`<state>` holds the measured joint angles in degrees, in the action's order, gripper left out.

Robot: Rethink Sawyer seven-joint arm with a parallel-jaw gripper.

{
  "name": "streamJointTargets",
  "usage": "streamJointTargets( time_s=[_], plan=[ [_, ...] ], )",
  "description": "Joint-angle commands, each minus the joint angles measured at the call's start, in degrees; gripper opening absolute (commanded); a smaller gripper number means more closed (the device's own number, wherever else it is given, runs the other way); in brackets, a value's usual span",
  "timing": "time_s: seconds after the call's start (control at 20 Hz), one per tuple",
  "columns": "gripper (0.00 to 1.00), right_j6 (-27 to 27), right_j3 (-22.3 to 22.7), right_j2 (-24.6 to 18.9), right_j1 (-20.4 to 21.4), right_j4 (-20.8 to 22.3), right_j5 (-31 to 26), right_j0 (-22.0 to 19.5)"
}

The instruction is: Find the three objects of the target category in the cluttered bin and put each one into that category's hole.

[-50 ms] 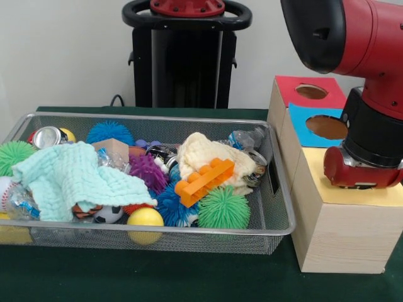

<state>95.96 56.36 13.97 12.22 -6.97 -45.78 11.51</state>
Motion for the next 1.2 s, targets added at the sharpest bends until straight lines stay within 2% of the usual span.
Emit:
streamJointTargets(
  time_s=[0.05, 0.2, 0.5, 0.95, 1.2],
  plan=[
    [1.00, 13.89, -2.49, -3.51, -13.46, 0.46, 15.60, -4.05],
    [1.00, 14.64, -3.77, -1.92, -14.19, 0.91, 13.69, -3.50],
    [1.00, 14.94, -3.12, -2.14, -13.33, 1.15, 14.30, -3.57],
    [1.00, 12.44, 5.71, -4.71, -4.79, 0.68, 14.59, -4.11],
    [1.00, 12.38, 6.95, -4.31, -3.18, 0.51, 13.86, -3.63]
  ],
)
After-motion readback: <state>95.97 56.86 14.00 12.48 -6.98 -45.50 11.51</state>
